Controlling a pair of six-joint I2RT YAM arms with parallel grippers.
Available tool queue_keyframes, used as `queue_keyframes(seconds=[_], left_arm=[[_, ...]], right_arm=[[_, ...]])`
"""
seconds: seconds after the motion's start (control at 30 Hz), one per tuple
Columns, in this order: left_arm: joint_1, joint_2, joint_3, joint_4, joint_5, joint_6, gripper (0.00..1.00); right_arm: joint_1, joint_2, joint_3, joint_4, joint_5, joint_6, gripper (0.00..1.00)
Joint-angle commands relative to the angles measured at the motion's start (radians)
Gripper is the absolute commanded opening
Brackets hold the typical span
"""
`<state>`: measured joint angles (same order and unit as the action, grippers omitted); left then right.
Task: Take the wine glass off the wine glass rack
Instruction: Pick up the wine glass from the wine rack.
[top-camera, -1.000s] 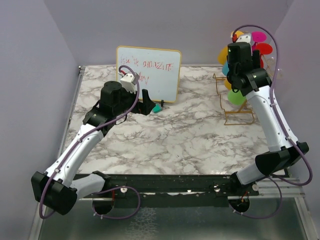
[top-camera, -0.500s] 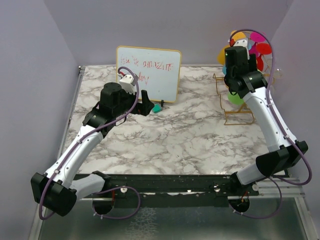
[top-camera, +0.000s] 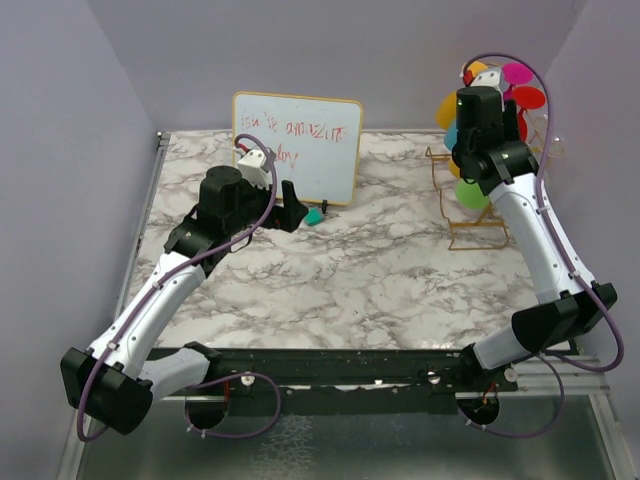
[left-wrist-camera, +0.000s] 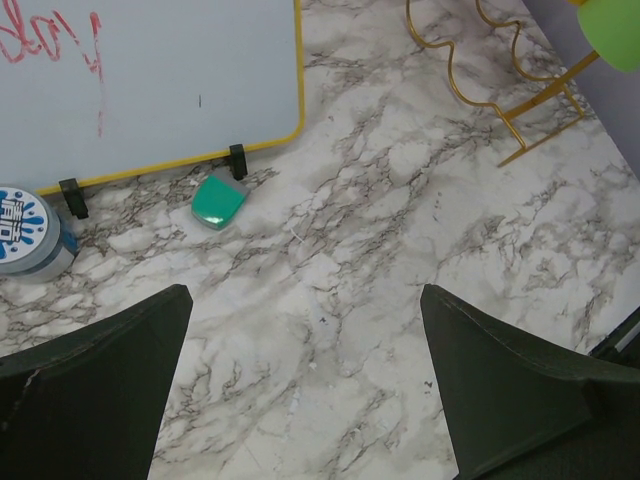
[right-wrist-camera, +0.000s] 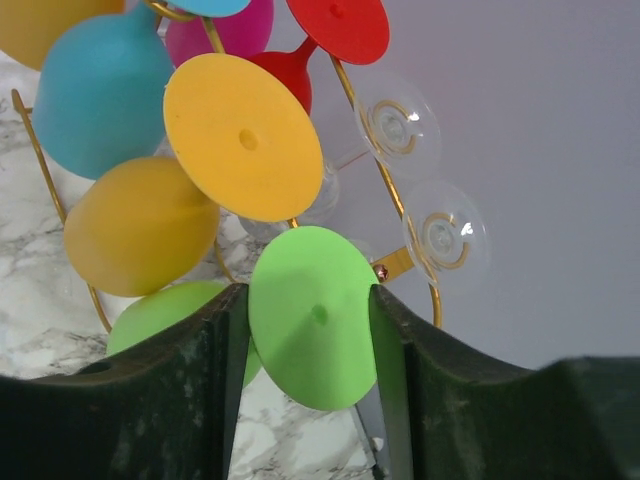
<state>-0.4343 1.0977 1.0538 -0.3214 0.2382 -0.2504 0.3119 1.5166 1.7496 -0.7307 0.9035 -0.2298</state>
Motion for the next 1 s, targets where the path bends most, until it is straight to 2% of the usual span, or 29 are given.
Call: queue_keyframes(seconds=[0.0, 0.07, 0.3, 0.37, 0.5, 0.7, 0.87, 0.97], left_arm=[[-0.003, 0.01, -0.02, 0.008, -0.023, -0.004, 0.99], [-0.003, 0.016, -0.013, 0.006, -0.016, 0.0, 0.99], [-0.003, 0.002, -0.011, 0.004, -0.033, -0.001, 0.99], [-0.003, 0.002, -0.012, 0.005, -0.034, 0.0, 0.99], [-0.003, 0.006, -0.007, 0.004, -0.033, 0.002, 0.99], [-0.003, 0.012, -0.003, 0.004, -0.028, 0.001, 0.99], [-0.003, 0.02, 0.0, 0.005, -0.025, -0.006, 0.99], [-0.003, 0.024, 0.002, 0.007, -0.024, -0.008, 0.99]], right_arm=[[-0.007, -0.016, -0.008, 0.024, -0.005, -0.021, 0.49], [-0.008, -0.014, -0.002, 0.007, -0.029, -0.014, 0.44], [-0.008, -0.029, -0.005, -0.039, -0.053, 0.009, 0.43], [-0.008, -0.029, -0.017, -0.047, -0.05, 0.011, 0.34], [-0.008, -0.029, -0.017, -0.067, -0.059, 0.018, 0.26], [-0.007, -0.038, -0.015, -0.075, -0.059, 0.015, 0.25], [-0.007, -0.045, -0.022, -0.081, -0.081, -0.018, 0.17], [-0.006, -0.048, -0.027, -0.08, -0.073, -0.029, 0.16]])
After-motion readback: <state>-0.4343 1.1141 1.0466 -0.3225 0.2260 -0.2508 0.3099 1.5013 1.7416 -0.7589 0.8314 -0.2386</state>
